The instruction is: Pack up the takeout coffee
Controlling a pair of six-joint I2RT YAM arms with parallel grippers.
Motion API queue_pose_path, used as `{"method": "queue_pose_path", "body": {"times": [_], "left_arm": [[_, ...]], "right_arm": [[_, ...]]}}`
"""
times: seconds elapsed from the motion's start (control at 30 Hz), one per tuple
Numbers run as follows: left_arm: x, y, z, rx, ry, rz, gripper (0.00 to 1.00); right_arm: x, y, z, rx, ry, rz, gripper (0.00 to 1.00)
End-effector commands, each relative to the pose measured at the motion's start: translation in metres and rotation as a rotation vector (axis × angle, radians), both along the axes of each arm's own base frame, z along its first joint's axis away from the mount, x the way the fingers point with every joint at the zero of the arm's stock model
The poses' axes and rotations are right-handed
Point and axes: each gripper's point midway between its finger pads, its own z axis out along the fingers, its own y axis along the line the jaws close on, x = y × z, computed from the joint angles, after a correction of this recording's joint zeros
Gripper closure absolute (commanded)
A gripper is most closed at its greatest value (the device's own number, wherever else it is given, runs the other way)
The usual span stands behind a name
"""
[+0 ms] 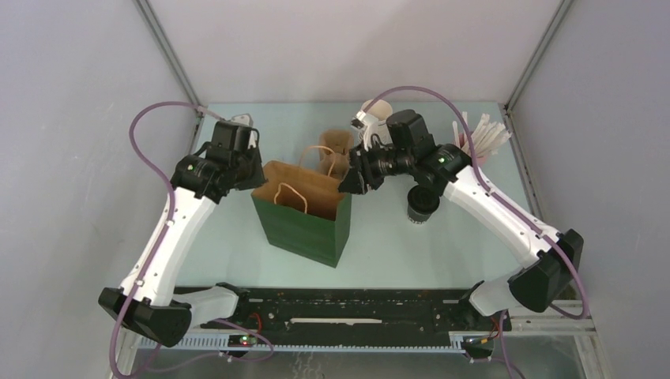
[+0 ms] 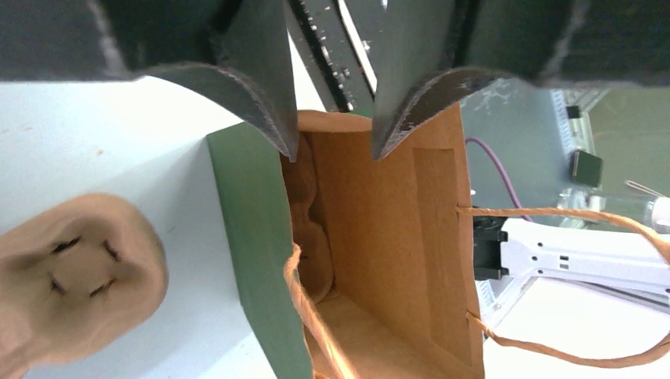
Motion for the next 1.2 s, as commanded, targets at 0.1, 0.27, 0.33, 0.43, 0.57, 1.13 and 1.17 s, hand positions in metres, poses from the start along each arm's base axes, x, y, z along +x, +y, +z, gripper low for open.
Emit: {"method": "queue_pose_path", "body": {"times": [0.1,0.27,0.33,0.43,0.57,1.13,1.17], "left_arm": [[0.007,0.019,0.026,0.03,-0.118,0.038,1.0],[0.01,0.012,0.033,-0.014,-0.203,0.005,1.0],[0.012,0.009,0.037,-0.033,-0.239,-0.01,1.0],[0.014,0.008,0.039,-0.039,-0.256,-0.013,1.0],[0.015,0.011,0.032,-0.014,-0.209,0.008,1.0],[0.015,0.019,0.025,0.006,-0.22,0.042,0.99],[0.014,0.019,0.024,0.008,-0.217,0.045,0.99]], "right_arm": [[0.01,0.011,0.048,0.022,-0.109,-0.011,0.25],[0.013,0.002,0.066,0.025,-0.153,-0.04,0.14],[0.012,-0.006,0.075,0.028,-0.187,-0.059,0.13],[0.019,-0.022,0.088,0.042,-0.227,-0.136,0.12],[0.032,-0.053,0.089,0.054,-0.227,-0.278,0.08],[0.061,-0.19,0.03,-0.058,-0.039,-0.824,0.0],[0.061,-0.192,0.027,-0.066,-0.028,-0.823,0.0]]}}
